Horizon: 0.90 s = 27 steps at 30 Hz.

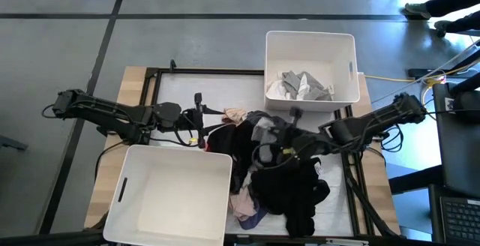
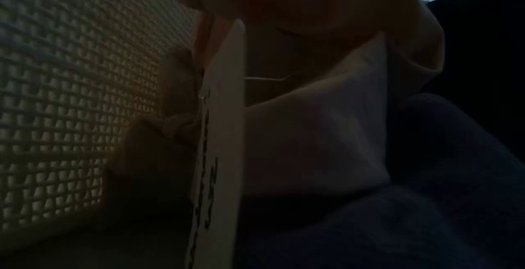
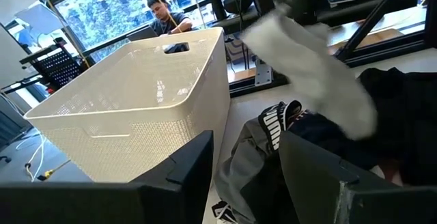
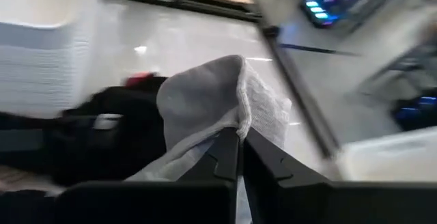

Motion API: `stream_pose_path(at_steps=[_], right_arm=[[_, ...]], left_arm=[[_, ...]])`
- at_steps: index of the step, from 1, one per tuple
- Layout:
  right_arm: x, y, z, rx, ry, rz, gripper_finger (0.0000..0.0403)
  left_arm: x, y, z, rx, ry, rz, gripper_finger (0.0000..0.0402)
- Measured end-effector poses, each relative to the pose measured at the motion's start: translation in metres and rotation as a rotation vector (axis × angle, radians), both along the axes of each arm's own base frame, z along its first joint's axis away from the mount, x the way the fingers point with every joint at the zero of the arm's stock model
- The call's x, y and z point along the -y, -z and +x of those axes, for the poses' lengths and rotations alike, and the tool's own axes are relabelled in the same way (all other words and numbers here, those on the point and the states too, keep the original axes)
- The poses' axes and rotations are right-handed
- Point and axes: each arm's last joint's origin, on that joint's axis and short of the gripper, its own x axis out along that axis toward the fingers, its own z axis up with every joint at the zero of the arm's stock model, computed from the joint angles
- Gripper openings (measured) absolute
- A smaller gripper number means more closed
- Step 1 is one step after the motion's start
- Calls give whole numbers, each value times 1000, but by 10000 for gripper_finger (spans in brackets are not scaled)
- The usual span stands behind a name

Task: Sort clothes
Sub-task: Put the gray sock into the top white laundry bin

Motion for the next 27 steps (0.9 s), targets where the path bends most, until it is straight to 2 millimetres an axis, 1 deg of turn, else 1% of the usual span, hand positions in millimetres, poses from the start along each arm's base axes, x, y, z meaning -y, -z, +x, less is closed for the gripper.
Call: stream_pose_path(at_steps=[3, 8, 12, 19, 23, 27], right_arm=[[8, -10, -13, 27, 86, -80, 16], [21, -27, -34, 58, 225, -260, 16], [40, -39, -45, 51, 300, -340, 16], [87, -50, -56, 21, 480, -372, 16], [116, -51, -59, -2, 612, -372, 17], [143, -50, -63, -26, 707, -349, 17]], left_arm=[[0, 0, 0, -1, 0, 0, 159], [0, 1, 0, -4, 0, 0, 159], [0, 0, 0, -4, 0, 0, 159], [0, 0, 0, 6, -7, -43, 159], [0, 1, 0, 5, -8, -45, 159], [0, 0, 0, 1, -4, -24, 159]])
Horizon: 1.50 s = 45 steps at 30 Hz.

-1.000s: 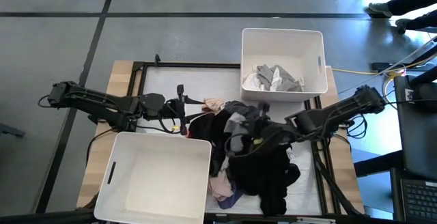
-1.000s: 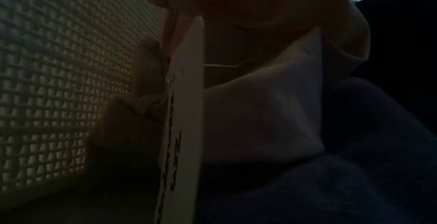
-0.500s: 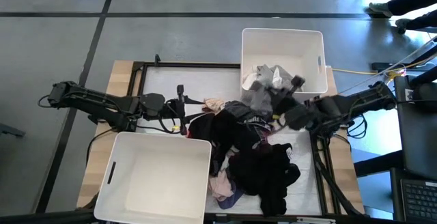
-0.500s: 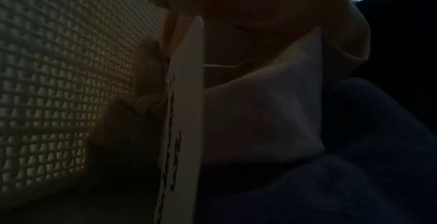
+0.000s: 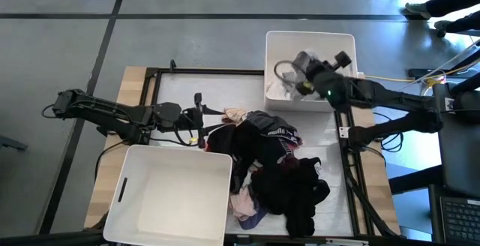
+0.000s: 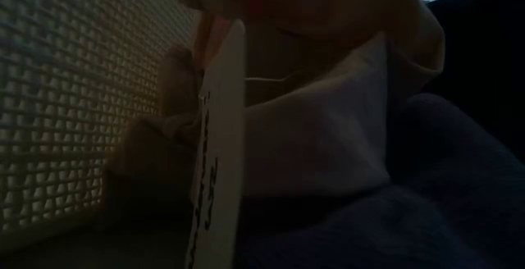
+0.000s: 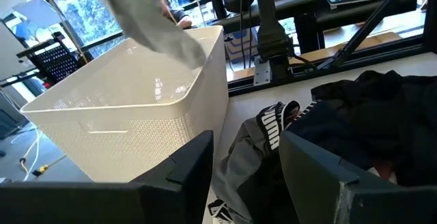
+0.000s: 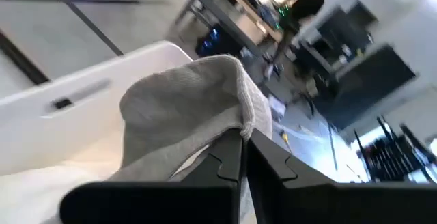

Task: Sort clothes
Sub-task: Put the gray sock into the top white laundry bin, then put the black underwear into the top white laundry bin

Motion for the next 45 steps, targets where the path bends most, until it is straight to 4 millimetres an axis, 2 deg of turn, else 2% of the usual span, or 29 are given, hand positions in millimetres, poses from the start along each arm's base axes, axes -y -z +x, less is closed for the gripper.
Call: stream_pose_path(at_steps=[8, 15, 17, 22, 27, 31, 36, 40, 45], right_arm=[[39, 2, -11, 87, 82, 105, 17], [54, 4, -17, 196, 105, 192, 24], [57, 6, -16, 224, 127, 206, 41], [58, 15, -12, 164, 141, 238, 107], [58, 21, -7, 132, 77, 313, 171], [54, 25, -7, 120, -16, 418, 203], [42, 28, -5, 160, -158, 596, 218], [16, 29, 4, 145, -283, 657, 217], [-28, 27, 16, 140, -453, 694, 216]], left_arm=[[0, 0, 0, 1, 0, -1, 159], [0, 0, 0, 1, 0, -1, 159], [0, 0, 0, 1, 0, -1, 159], [0, 0, 0, 2, 0, -1, 159], [0, 0, 0, 1, 0, -1, 159], [0, 0, 0, 1, 0, -1, 159], [0, 0, 0, 1, 0, -2, 159], [0, 0, 0, 2, -1, -8, 159], [0, 0, 0, 2, -2, -11, 159]])
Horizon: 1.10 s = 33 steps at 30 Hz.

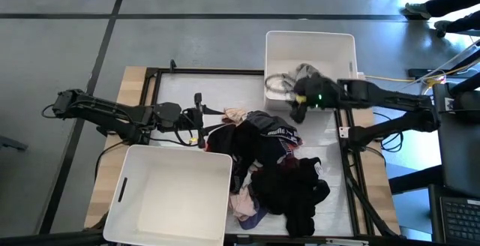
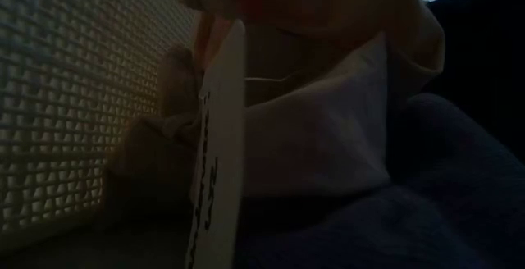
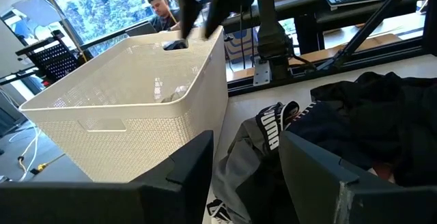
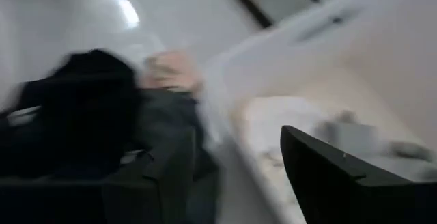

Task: Sort clothes
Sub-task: Put the black underwear into the top white laundry bin

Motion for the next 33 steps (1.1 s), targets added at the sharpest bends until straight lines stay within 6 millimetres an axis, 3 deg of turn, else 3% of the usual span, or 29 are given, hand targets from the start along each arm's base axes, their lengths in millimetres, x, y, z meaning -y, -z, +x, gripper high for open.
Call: stream_pose_path(at_steps=[8, 18, 25, 33], right_arm=[[-72, 5, 6, 26, -173, 36, 215], [-147, 38, 33, -23, -406, 61, 215], [-174, 74, 57, -129, -497, 101, 215], [-189, 106, 81, -186, -575, 120, 215]], left_arm=[[0, 0, 0, 2, 0, 0, 159], [0, -1, 0, 9, 0, 3, 159], [0, -1, 0, 9, 0, 2, 159], [0, -1, 0, 7, 0, 3, 159]])
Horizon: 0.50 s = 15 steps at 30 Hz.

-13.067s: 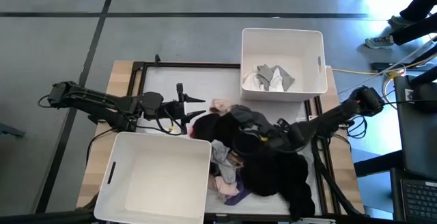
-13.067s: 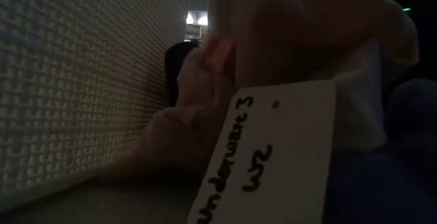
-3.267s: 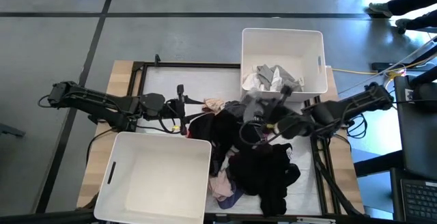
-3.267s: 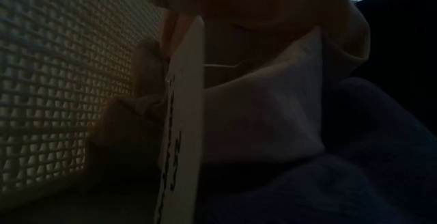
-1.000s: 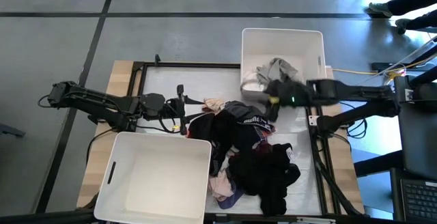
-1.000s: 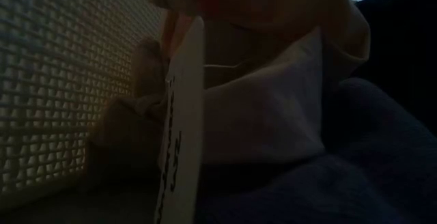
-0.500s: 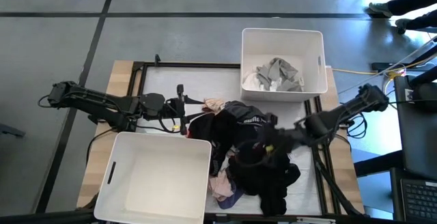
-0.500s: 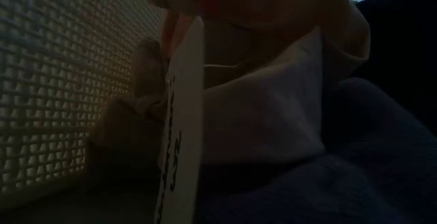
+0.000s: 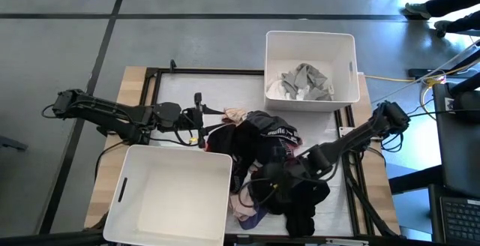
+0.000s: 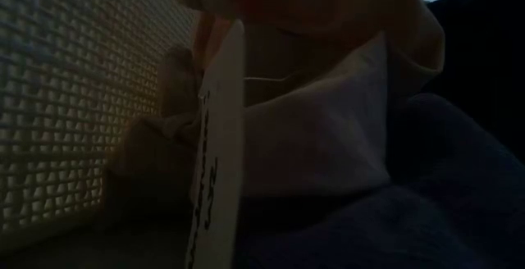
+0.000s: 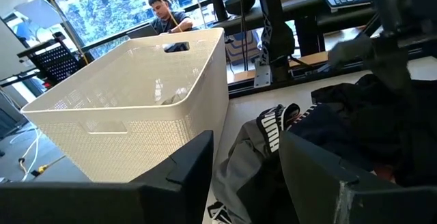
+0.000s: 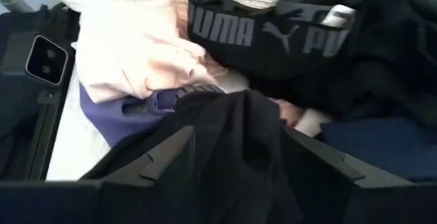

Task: Sort clothes
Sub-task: Put the black underwear into the top white laundry bin

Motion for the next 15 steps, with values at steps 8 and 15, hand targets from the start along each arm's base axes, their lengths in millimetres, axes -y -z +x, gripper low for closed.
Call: stream_pose_path(at_steps=[8, 15], right_arm=[[-4, 17, 6, -54, -21, -11, 215], [-8, 34, 11, -112, -36, -30, 187]], left_arm=[[0, 0, 0, 0, 0, 0, 159], [0, 0, 0, 0, 0, 0, 159]])
